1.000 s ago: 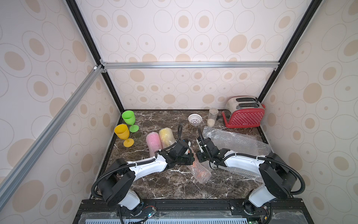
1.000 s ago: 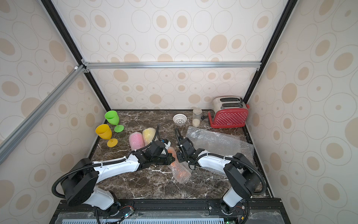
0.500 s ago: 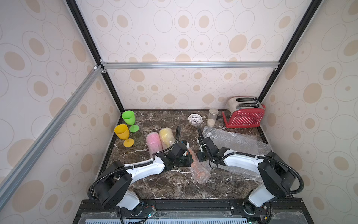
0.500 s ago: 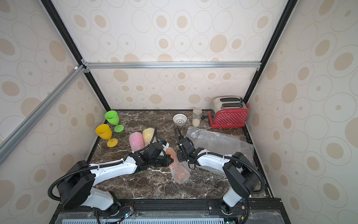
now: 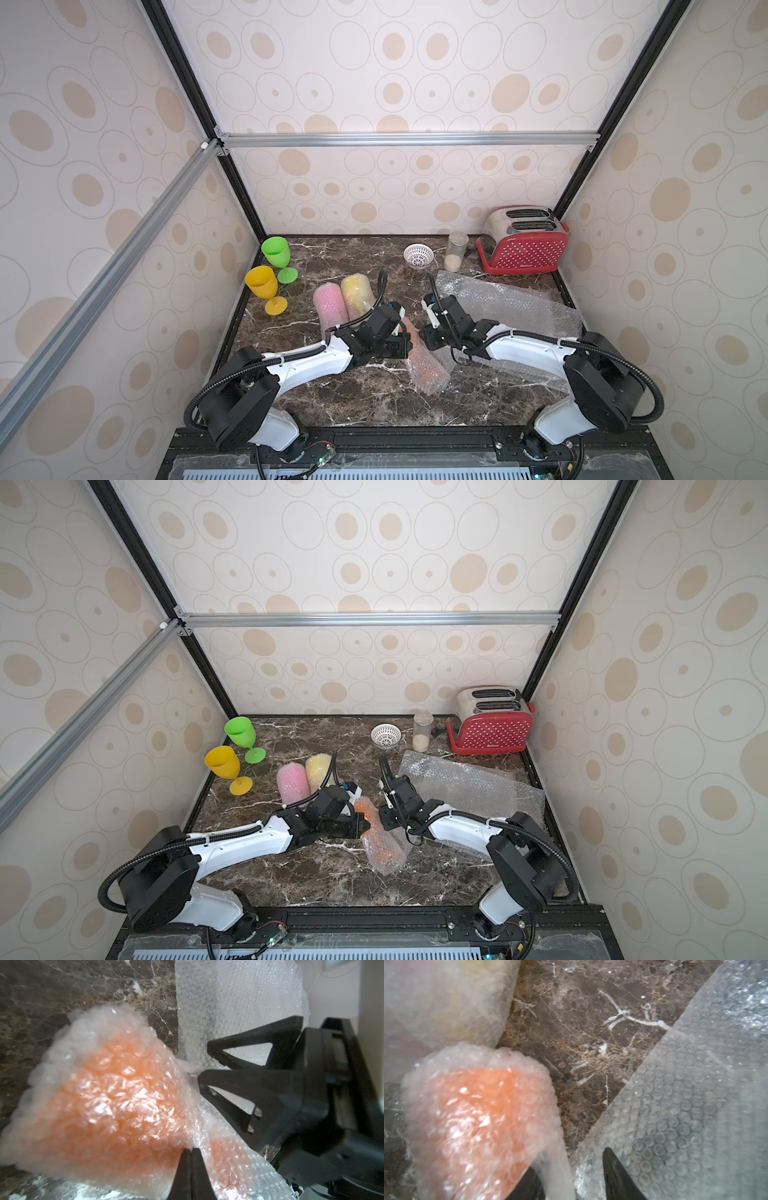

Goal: Unpack wine glasses from bubble wrap
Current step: Unwrap the bubble wrap at the center of the board.

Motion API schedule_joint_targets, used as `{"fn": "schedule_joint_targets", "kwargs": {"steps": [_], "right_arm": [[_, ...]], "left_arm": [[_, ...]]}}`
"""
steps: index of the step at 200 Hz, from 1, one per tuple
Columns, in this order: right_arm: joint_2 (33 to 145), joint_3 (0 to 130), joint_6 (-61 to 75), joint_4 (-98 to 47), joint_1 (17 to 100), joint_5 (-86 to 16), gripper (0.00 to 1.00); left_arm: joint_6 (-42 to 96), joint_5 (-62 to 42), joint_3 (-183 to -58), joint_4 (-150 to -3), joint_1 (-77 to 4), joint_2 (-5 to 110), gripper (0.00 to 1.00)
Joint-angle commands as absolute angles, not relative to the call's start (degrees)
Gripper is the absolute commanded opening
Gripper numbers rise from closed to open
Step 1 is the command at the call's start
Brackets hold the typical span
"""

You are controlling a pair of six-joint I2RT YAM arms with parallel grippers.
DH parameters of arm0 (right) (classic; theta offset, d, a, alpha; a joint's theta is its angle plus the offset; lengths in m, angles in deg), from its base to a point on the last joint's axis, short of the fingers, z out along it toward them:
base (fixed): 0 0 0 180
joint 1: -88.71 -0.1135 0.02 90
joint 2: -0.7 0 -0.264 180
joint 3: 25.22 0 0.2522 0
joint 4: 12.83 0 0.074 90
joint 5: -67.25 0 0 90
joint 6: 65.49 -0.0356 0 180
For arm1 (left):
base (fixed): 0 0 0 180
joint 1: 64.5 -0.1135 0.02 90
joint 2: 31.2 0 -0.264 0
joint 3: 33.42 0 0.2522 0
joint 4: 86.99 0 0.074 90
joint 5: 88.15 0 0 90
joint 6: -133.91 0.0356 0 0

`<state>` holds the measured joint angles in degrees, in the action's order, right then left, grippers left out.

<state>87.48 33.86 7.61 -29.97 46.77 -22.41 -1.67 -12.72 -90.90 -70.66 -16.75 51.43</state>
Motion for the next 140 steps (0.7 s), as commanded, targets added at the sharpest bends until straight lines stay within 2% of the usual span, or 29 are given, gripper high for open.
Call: {"fn": "schedule_joint_targets", "kwargs": {"steps": [1, 37, 140], "right_arm": [[86.26, 32.67, 10.88, -28.94, 46.64, -25.83, 0.45], [87.30, 32.93, 11.91, -28.09, 46.39, -24.94, 0.48], [93.02, 37.26, 14.34, -24.57, 46.05, -19.48, 0.48]], "left_arm": [[-0.29, -11.33, -91.39, -68.11, -16.33, 50.72, 0.00], [-0.02, -11.72, -91.93, -68.53, -16.33, 50.89, 0.00], [-0.56, -12.50, -91.08, -69.89, -16.33, 50.80, 0.00]]}}
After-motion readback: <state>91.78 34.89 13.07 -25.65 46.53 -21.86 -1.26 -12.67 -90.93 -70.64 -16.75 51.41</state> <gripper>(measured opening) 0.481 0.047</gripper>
